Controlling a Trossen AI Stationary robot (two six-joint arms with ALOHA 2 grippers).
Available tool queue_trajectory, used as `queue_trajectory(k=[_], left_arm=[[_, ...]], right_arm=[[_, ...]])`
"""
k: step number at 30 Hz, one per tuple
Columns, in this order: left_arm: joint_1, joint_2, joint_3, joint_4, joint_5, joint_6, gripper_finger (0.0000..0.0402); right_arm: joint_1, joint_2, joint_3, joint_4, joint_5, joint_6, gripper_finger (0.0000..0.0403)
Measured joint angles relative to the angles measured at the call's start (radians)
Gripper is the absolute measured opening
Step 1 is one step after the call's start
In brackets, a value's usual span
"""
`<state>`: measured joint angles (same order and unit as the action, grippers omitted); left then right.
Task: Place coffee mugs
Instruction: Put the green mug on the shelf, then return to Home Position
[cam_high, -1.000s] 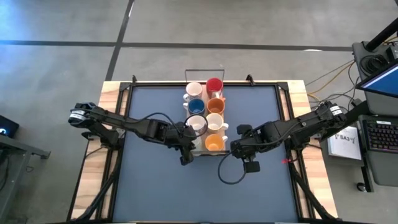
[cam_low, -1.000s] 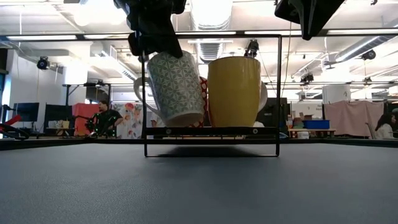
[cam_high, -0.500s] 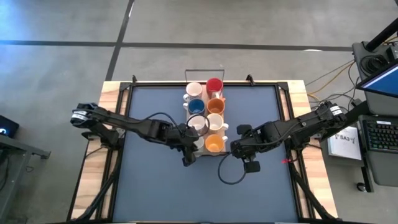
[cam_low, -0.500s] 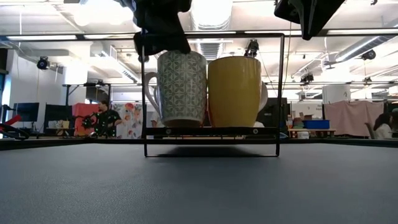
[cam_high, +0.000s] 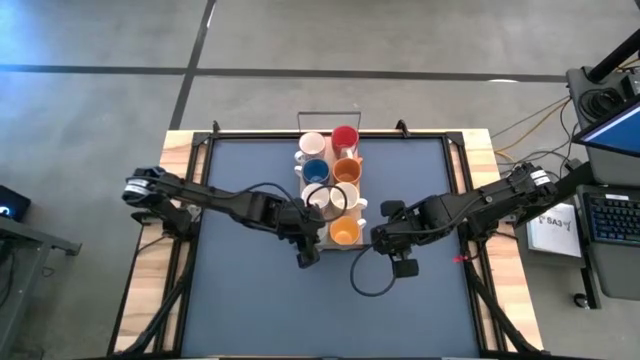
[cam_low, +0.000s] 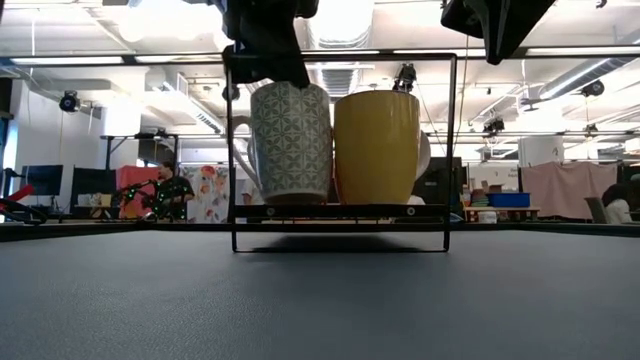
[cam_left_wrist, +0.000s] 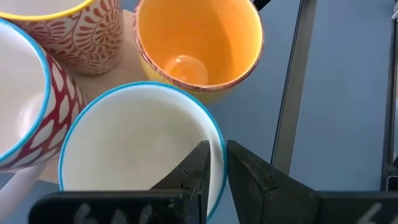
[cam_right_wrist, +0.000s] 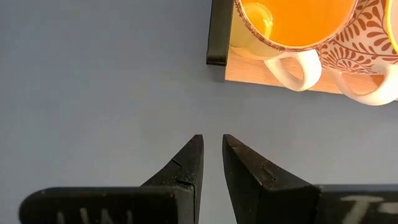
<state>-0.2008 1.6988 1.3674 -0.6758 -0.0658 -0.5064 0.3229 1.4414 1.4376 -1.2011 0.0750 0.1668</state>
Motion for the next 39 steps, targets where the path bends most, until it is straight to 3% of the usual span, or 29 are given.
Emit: queue_trajectory(k=[10, 28, 39], left_arm=[[0.000, 0.037, 0.044, -0.013, -0.007, 0.010, 0.0036], [-0.004, 0.037, 0.050, -0.041, -0.112, -0.038, 0.0036], [-0.017, 0.041, 0.156, -0.210, -0.150, 0.008, 0.0036]], right_arm=[[0.000, 0.000, 0.000, 0.000, 0.000, -0.002, 0.0050], [0.000, 0.000, 0.000, 0.000, 0.000, -0.002, 0.0050], [0.000, 0.000, 0.000, -0.002, 0.000, -0.017, 0.0050]])
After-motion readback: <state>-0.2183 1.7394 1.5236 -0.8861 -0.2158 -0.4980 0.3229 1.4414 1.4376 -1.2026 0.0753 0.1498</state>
